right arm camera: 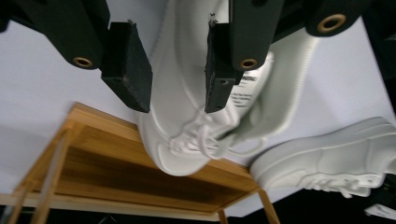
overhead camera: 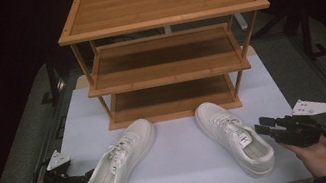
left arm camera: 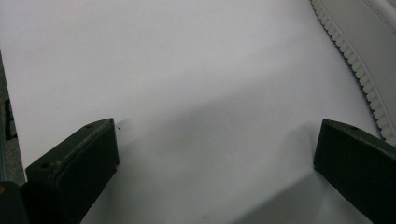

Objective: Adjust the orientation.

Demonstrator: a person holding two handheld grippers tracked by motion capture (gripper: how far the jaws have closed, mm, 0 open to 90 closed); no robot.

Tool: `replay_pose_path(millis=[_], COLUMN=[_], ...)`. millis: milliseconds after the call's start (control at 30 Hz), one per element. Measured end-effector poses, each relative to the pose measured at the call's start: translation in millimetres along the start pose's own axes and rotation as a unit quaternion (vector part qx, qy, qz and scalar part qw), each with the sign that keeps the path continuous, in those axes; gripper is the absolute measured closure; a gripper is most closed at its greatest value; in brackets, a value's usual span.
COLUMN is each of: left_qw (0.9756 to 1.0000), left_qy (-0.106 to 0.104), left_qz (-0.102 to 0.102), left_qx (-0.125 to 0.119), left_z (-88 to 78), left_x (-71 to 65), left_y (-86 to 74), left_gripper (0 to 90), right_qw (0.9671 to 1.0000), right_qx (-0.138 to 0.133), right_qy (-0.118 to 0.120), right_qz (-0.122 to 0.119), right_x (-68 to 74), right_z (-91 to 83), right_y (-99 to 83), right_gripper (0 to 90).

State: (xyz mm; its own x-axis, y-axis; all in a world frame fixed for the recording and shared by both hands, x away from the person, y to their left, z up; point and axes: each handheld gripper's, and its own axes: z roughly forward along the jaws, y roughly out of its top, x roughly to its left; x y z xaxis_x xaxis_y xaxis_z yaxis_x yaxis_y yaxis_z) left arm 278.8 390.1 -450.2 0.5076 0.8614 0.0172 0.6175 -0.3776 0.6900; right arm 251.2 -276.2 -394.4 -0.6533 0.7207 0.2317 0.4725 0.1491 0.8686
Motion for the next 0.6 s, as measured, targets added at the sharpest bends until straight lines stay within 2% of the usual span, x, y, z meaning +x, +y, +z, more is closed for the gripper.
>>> replay_pose_path(millis=[133, 300, 433, 500, 600], left_qw=[1.0, 1.0, 1.0, 0.9999, 0.9998], left_qy=[0.0, 0.0, -0.001, -0.012, -0.015], left_qz=[0.0, 0.0, 0.001, 0.006, 0.012], left_qx=[0.0, 0.0, 0.0, -0.001, -0.007], left_z=[0.0, 0.0, -0.4, -1.2, -7.8], left_x=[0.0, -0.1, 0.0, -0.1, -1.8], left_y=[0.0, 0.1, 0.6, 1.5, 7.1], left_gripper=[0.0, 0.0, 0.0, 0.0, 0.1], right_qw=[0.9999, 0.9993, 0.9989, 0.9984, 0.9981], right_qx=[0.0, 0.02, 0.033, 0.043, 0.048], right_qy=[0.014, 0.023, 0.025, 0.025, 0.022], right_qz=[-0.009, -0.021, -0.023, -0.026, -0.033], right_x=[7.8, 12.3, 8.9, 8.9, 8.2], right_z=[4.1, 19.1, 28.4, 32.8, 36.8], right_y=[3.7, 8.4, 10.9, 12.2, 15.0], right_gripper=[56.4, 51.1, 50.8, 50.7, 54.6])
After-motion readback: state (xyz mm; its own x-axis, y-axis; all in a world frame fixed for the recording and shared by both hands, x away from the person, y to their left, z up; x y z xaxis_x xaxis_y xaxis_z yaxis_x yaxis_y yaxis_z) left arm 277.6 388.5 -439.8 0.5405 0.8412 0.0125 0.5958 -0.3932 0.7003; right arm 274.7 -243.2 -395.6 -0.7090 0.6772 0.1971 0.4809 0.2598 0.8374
